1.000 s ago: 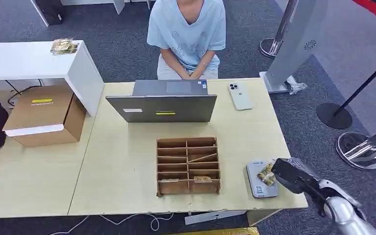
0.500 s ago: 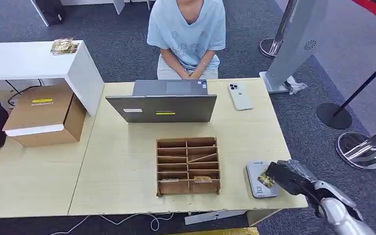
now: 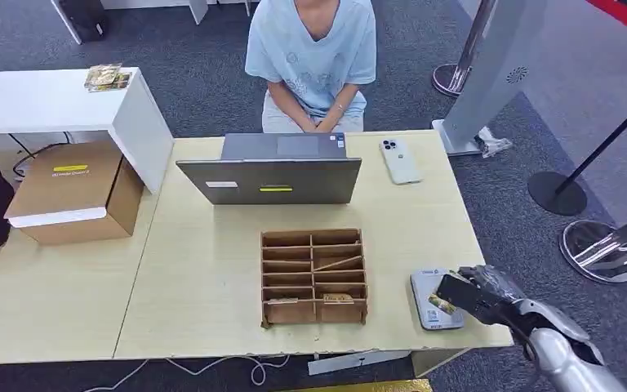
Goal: Pass the card to the sensor for recognition and then transmit it.
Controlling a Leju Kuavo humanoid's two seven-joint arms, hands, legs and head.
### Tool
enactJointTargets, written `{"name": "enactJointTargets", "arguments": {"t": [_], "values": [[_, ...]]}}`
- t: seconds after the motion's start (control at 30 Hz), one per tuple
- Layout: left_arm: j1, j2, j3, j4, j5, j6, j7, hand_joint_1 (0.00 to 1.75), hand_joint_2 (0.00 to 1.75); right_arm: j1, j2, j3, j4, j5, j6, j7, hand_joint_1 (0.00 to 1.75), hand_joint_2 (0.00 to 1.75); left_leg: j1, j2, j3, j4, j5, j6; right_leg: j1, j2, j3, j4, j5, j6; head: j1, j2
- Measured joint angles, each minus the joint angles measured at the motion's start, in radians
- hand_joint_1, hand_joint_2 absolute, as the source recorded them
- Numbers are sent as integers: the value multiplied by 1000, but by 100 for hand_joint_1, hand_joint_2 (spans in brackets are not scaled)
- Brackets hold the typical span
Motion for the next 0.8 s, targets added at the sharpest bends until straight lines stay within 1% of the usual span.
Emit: {"name": "enactJointTargets", "arguments": {"t": [0.17, 0.27, 0.37, 0.43, 0.53, 0.6, 0.67, 0.7, 0.8], "values": [[0, 0, 0, 0, 0, 8, 0, 0, 0, -17, 0, 6, 2, 3, -16, -9, 175, 175, 0, 0, 0, 0, 0, 0, 0, 0, 0, 0, 0, 0, 0, 0], [0, -1, 0, 0, 0, 16, -1, 0, 0, -22, 0, 4, -4, 16, -62, -17, 175, 175, 0, 0, 0, 0, 0, 0, 0, 0, 0, 0, 0, 0, 0, 0], [0, -6, 0, 0, 0, 25, -10, 0, 0, -25, 0, -14, -37, 59, -166, -31, 175, 175, -1, 0, 0, 0, 0, 0, -1, 0, 0, 0, 0, 0, 0, 0], [0, -11, 0, 0, 0, 32, -18, 0, 0, -28, 1, -31, -67, 90, -210, -37, 175, 175, -1, 0, 0, 0, 0, 0, -1, 0, 0, 0, 0, 0, 0, 0], [1, -17, 0, 0, 0, 35, -26, 0, 0, -31, 6, -62, -123, 141, -284, -63, 175, 175, -1, 0, -1, 0, 0, 0, -1, 0, 0, 0, 0, 0, 0, 0], [1, -19, 0, 0, 0, 37, -34, 0, 0, -40, 11, -82, -155, 197, -356, -80, 175, 175, -1, 0, -1, 0, 0, 0, -1, 0, 0, 0, 0, 0, 0, 0], [1, -20, 0, 0, 0, 37, -38, 0, 0, -52, 18, -101, -187, 276, -446, -90, 175, 175, -1, 0, 0, 0, 0, 0, -1, 0, 0, 0, 0, 0, 0, 0], [1, -21, 0, 0, 0, 37, -40, 0, 0, -61, 23, -107, -199, 303, -472, -90, 175, 175, -1, 0, 0, 0, 0, 0, -1, 0, 0, 0, 0, 0, 0, 0], [0, -21, 0, 0, 0, 37, -43, 0, 0, -77, 33, -123, -228, 335, -498, -93, 175, 175, 0, 0, 0, 0, 0, 0, -1, -1, 0, 0, 0, 0, 0, 0]]}}
